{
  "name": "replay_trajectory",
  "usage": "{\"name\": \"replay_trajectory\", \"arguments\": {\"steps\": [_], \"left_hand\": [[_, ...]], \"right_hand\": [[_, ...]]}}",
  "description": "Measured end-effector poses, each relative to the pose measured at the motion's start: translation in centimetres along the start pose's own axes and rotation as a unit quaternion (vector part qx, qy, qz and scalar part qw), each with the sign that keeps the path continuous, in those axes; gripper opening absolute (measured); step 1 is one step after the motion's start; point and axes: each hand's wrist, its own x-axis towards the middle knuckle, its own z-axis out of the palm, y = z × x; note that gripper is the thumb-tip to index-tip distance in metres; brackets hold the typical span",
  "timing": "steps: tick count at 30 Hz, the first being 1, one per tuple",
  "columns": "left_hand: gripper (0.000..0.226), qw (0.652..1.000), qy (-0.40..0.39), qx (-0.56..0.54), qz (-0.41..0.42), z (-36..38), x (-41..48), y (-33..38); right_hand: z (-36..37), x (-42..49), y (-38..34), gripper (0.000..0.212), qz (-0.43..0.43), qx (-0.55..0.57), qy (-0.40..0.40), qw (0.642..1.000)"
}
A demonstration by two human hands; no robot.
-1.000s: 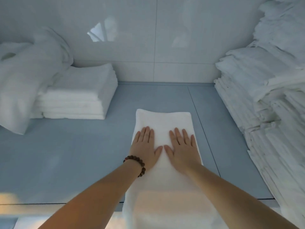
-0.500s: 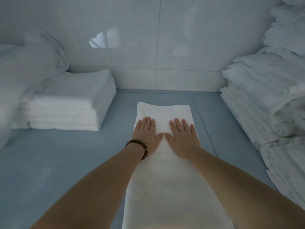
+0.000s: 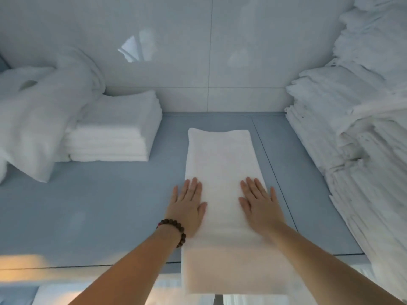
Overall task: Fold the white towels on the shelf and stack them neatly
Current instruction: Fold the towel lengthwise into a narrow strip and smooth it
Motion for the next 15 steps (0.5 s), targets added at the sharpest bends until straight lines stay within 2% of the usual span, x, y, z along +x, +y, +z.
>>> {"name": "replay_trajectory", "arguments": {"steps": [3,7,10,15], "left_hand": [[0.063,0.999,-0.009,0.012,-0.036,-1.4,-1.5,0.8],[0.075,0.999,0.004,-0.044,0.012,0.0,-5.0,5.6],[0.069,0.998,0.042,-0.039,0.018,1.1,-6.5,5.3],[0.064,0.998,0.021,-0.047,0.042,0.4,-9.5,3.1]], "right_hand": [[-1.0,-1.6,-0.7,0.088,0.04,-0.011,-0.007,0.999],[0.6,-5.9,-4.6,0.072,-0.028,0.011,0.007,1.0],[1.9,-7.7,-4.2,0.058,-0.028,-0.007,0.017,0.999],[1.2,-9.4,-1.9,0.062,-0.004,-0.016,-0.001,1.0]]}}
